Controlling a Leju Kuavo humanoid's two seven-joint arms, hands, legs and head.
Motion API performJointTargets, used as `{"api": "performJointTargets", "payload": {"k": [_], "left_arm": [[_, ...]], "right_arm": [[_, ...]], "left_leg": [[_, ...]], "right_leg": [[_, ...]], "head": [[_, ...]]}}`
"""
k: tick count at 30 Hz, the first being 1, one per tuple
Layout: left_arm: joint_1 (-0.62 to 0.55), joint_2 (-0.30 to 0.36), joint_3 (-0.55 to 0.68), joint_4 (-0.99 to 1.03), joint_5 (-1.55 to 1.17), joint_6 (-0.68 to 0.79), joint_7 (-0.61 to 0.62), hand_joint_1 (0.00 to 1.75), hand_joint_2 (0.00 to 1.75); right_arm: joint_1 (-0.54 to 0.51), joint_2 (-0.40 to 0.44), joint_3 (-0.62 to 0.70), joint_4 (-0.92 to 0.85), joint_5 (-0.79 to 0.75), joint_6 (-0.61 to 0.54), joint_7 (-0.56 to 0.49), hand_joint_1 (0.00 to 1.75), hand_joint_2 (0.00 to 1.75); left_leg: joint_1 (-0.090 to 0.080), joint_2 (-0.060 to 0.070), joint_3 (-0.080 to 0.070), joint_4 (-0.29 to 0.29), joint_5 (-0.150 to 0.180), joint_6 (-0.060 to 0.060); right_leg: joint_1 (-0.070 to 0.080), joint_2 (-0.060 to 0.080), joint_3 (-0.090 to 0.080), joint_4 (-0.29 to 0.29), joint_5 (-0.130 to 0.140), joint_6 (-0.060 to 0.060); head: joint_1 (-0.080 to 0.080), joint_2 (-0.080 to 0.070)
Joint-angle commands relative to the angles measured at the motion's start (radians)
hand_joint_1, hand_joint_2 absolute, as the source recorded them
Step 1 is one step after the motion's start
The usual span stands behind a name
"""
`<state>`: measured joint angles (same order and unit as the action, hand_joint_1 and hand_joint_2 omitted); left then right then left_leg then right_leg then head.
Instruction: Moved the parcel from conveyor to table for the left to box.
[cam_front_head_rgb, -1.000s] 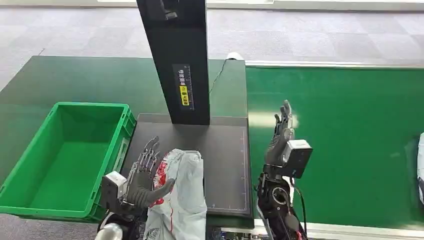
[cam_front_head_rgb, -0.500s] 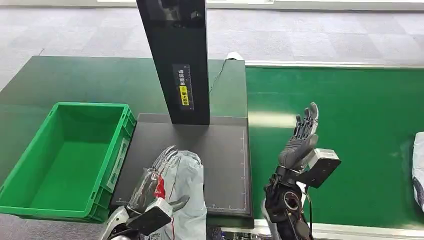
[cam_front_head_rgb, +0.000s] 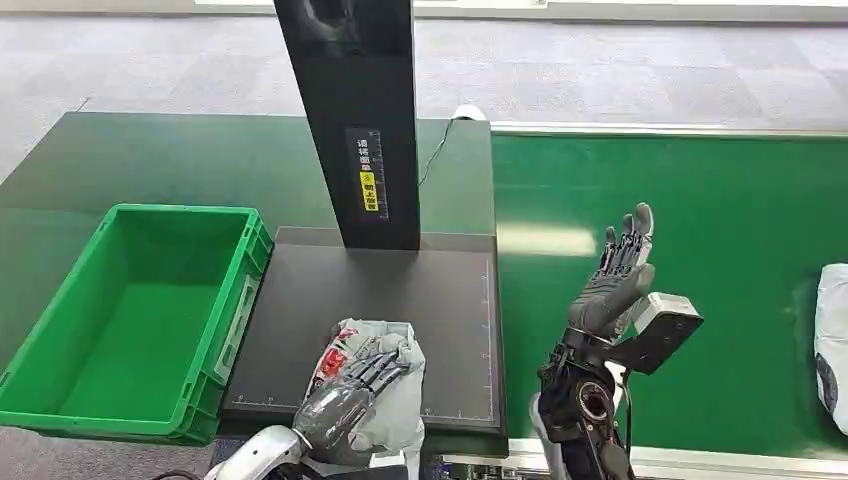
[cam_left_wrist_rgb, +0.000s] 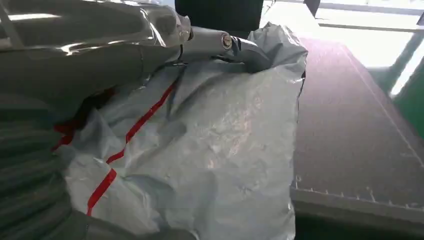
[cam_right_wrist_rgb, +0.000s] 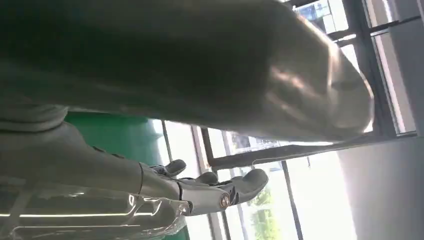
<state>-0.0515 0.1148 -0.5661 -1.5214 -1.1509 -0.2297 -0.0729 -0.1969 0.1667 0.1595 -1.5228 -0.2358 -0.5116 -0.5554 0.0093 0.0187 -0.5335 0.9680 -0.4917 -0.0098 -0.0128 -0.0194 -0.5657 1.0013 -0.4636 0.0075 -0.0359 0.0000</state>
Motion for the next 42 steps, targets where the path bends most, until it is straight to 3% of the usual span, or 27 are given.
{"api": "performJointTargets", "payload": {"k": [1,2,3,10,14,23,24,26,27,29,33,34,39,40,41,42], "left_arm": [[-0.071,0.019,-0.054,0.181,0.004,-0.005,0.008,1.48,1.75],[-0.071,0.019,-0.054,0.181,0.004,-0.005,0.008,1.48,1.75],[-0.07,0.017,-0.05,0.177,0.015,0.003,0.008,1.75,1.75],[-0.084,0.025,-0.037,0.136,0.086,0.081,-0.054,1.75,1.75],[-0.072,-0.006,0.038,0.059,0.199,0.197,-0.093,1.68,1.75],[-0.085,-0.017,0.05,0.054,0.219,0.201,-0.097,1.68,1.75],[-0.085,-0.017,0.05,0.054,0.219,0.201,-0.097,1.75,1.75],[-0.091,-0.056,0.1,0.042,0.333,0.254,-0.153,1.64,1.75],[-0.097,-0.069,0.117,0.028,0.37,0.262,-0.169,1.71,1.75],[-0.107,-0.117,0.188,0.02,0.59,0.203,-0.196,1.71,1.75],[-0.098,-0.111,0.241,0.068,0.839,0.037,-0.25,1.73,1.75],[-0.089,-0.104,0.244,0.077,0.815,0.064,-0.264,1.75,1.75],[-0.075,-0.102,0.247,0.071,0.817,0.071,-0.275,1.69,1.75],[-0.067,-0.108,0.256,0.057,0.822,0.087,-0.288,1.69,1.75],[-0.046,-0.116,0.267,0.025,0.822,0.115,-0.305,1.66,1.75],[-0.027,-0.123,0.278,-0.006,0.832,0.129,-0.316,1.64,1.75]], "right_arm": [[0.011,0.03,-0.038,-0.015,0.009,-0.008,0.011,0.0,0.0],[0.011,0.03,-0.038,-0.015,0.009,-0.008,0.011,0.0,0.0],[0.014,0.035,-0.045,-0.021,0.018,-0.008,0.017,0.0,0.0],[0.077,0.035,-0.074,-0.032,-0.035,0.053,0.094,0.0,0.0],[0.082,-0.001,-0.003,0.077,0.243,0.02,0.207,0.0,0.0],[0.084,0.002,-0.013,0.091,0.277,0.015,0.208,0.0,0.0],[0.084,0.002,-0.013,0.091,0.277,0.015,0.208,0.0,0.0],[0.101,0.012,-0.036,0.1,0.305,0.011,0.235,0.0,0.0],[0.109,0.011,-0.038,0.107,0.32,0.013,0.222,0.0,0.0],[0.122,0.006,-0.044,0.149,0.346,0.023,0.238,0.0,0.0],[0.133,-0.014,0.006,0.175,0.437,0.062,0.159,0.0,0.0],[0.149,-0.015,0.01,0.159,0.409,0.121,0.239,0.0,1.75],[0.172,-0.019,0.012,0.136,0.399,0.141,0.246,0.0,1.75],[0.176,-0.02,0.014,0.128,0.393,0.158,0.253,0.0,0.0],[0.184,-0.013,0.009,0.119,0.398,0.159,0.255,0.0,0.0],[0.19,-0.01,0.01,0.114,0.405,0.16,0.254,0.0,1.75]], "left_leg": [[0.0,-0.002,0.001,-0.002,0.001,0.0],[0.0,-0.001,0.002,-0.001,0.0,0.0],[0.0,-0.001,0.002,-0.002,0.001,0.0],[0.0,-0.002,0.005,-0.001,0.001,0.0],[0.001,-0.001,0.005,-0.002,0.001,0.0],[0.001,0.0,0.003,-0.001,0.0,0.0],[0.001,0.0,0.003,-0.001,0.0,0.0],[0.001,-0.001,0.002,-0.001,0.001,0.0],[0.001,-0.001,0.002,-0.001,0.0,0.0],[0.001,-0.003,0.001,0.0,0.001,0.0],[0.001,-0.001,0.003,-0.001,0.0,0.0],[0.0,0.0,0.004,-0.001,0.0,0.0],[0.001,-0.001,0.003,-0.002,0.001,0.0],[0.001,-0.001,0.003,-0.001,0.0,0.0],[0.001,-0.002,0.002,-0.001,0.0,0.0],[0.0,0.0,0.002,-0.001,0.0,0.0]], "right_leg": [[0.0,0.001,0.001,-0.002,0.001,-0.001],[0.0,0.0,0.002,-0.001,0.0,0.0],[0.0,0.001,0.003,-0.002,0.001,-0.001],[0.0,0.0,0.006,-0.001,0.0,-0.001],[0.001,0.002,0.006,-0.002,0.001,-0.001],[0.001,0.002,0.003,-0.002,0.001,0.0],[0.001,0.001,0.003,-0.001,0.001,0.0],[0.001,0.001,0.003,-0.001,0.001,-0.001],[0.001,0.0,0.003,-0.001,0.001,0.0],[0.001,-0.001,0.003,-0.002,0.001,0.0],[0.001,0.001,0.004,-0.002,0.001,0.0],[0.0,0.001,0.004,-0.001,0.0,0.0],[0.0,0.0,0.003,-0.002,0.0,-0.001],[0.0,0.0,0.003,-0.001,0.0,0.0],[0.001,0.001,0.003,-0.002,0.001,-0.001],[0.0,0.001,0.002,-0.001,0.0,0.0]], "head": [[0.0,0.0],[0.0,0.0],[0.0,0.0],[0.0,0.0],[0.0,0.0],[0.0,0.0],[0.0,0.0],[0.0,0.0],[0.0,0.0],[0.0,0.0],[0.0,0.0],[0.0,0.0],[0.0,0.0],[0.0,0.0],[0.0,0.0],[0.0,0.0]]}}
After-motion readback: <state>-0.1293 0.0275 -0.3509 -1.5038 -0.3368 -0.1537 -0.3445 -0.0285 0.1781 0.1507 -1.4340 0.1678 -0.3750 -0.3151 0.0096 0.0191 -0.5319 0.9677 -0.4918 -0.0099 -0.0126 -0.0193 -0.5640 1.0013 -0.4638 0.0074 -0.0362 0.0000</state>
